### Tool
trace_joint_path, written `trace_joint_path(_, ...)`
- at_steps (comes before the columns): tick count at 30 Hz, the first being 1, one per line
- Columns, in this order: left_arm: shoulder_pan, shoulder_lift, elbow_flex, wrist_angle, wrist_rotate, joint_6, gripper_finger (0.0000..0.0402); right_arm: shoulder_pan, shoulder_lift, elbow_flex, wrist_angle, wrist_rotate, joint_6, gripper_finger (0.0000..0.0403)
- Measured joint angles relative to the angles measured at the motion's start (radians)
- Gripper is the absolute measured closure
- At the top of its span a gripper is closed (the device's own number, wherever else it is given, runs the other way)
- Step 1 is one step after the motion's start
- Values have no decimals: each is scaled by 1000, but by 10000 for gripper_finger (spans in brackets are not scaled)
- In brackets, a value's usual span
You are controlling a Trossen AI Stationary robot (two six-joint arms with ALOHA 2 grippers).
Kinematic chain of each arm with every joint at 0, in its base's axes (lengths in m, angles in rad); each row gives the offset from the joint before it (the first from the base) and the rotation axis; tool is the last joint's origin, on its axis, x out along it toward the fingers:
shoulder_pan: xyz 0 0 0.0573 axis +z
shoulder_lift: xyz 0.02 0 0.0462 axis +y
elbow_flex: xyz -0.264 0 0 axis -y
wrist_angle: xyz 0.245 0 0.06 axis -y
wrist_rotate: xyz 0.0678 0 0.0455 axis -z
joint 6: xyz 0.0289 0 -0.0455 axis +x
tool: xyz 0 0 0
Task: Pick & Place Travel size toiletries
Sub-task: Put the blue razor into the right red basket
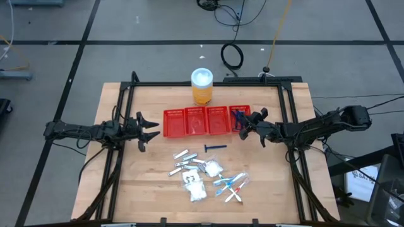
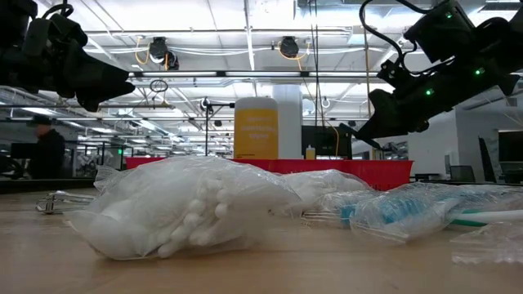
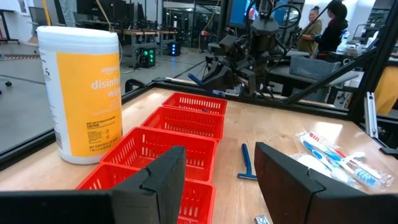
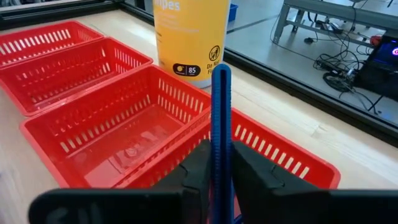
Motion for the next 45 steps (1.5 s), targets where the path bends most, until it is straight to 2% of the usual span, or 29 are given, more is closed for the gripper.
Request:
trace_joint_path(14, 0, 0, 0, 0, 0, 0, 215, 0, 0, 0, 0, 0, 4, 311)
trace_joint_path(18, 0, 0, 0, 0, 0, 0, 215, 0, -2, 0, 11, 0, -45, 301)
trace_joint_path(25, 0, 0, 0, 0, 0, 0, 215, 28, -124, -1, -53, -2, -100, 305)
trace_joint_path(28, 0, 0, 0, 0, 0, 0, 215, 64, -208, -1, -144, -66, -98, 316)
trace_joint_path(32, 0, 0, 0, 0, 0, 0, 215, 108, -311, -1, -287, -121, -10, 340)
trace_joint_path(34, 0, 0, 0, 0, 0, 0, 215, 126, -338, -2, -322, -209, 10, 354)
trace_joint_path(37, 0, 0, 0, 0, 0, 0, 215, 152, -339, -36, -248, -405, 11, 373)
trace_joint_path(40, 0, 0, 0, 0, 0, 0, 215, 183, -310, -109, -34, -531, 8, 388)
trace_joint_path(43, 0, 0, 0, 0, 0, 0, 215, 212, -254, -199, 238, -552, -8, 399)
trace_joint_path(45, 0, 0, 0, 0, 0, 0, 215, 220, -210, -236, 354, -551, -38, 402)
